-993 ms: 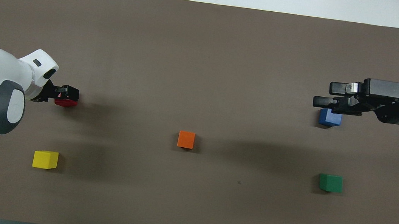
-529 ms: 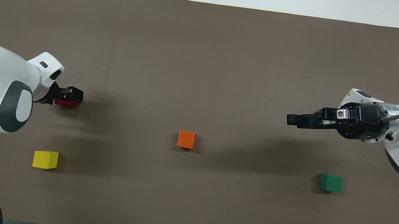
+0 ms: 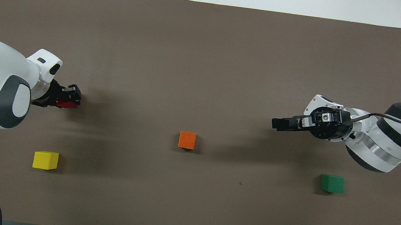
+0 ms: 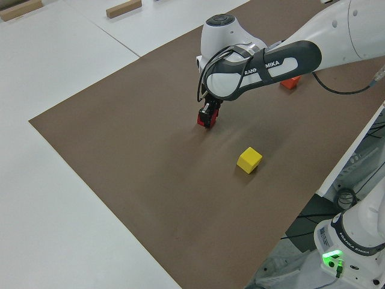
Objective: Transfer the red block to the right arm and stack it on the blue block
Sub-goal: 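Grasp the red cube with the left gripper and lift it, then carry the red cube toward the right gripper with the left gripper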
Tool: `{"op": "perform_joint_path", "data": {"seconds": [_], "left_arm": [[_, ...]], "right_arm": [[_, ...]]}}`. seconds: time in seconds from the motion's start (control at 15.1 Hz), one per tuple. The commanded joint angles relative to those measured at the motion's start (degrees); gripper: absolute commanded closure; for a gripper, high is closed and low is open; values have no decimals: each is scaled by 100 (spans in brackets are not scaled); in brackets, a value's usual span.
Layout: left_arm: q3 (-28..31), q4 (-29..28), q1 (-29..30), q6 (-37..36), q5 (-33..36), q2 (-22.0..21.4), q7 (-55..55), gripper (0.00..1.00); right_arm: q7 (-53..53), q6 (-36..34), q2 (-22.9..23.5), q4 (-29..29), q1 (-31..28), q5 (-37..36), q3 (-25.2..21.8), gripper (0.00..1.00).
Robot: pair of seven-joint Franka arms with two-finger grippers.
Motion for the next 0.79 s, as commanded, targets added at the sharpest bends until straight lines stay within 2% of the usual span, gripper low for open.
{"op": "perform_joint_path", "data": {"seconds": [0.0, 0.2, 0.53, 0.73], "left_arm": [[47, 846, -43, -1352, -682, -140, -699, 100], [21, 1410, -78, -2217, -1175, -245, -1744, 100], [-101, 1376, -209, -2359, -2554, -1035, -4598, 100], [-120, 1368, -456, -2289, -3248, -1274, -6025, 100]], "right_arm": [[-85, 216, -10, 27, 139, 149, 33, 0], [-383, 296, 288, 158, 499, 500, 33, 0], [-419, 489, 306, 194, 676, 624, 33, 0], [-454, 708, 306, 194, 755, 624, 33, 0]]}}
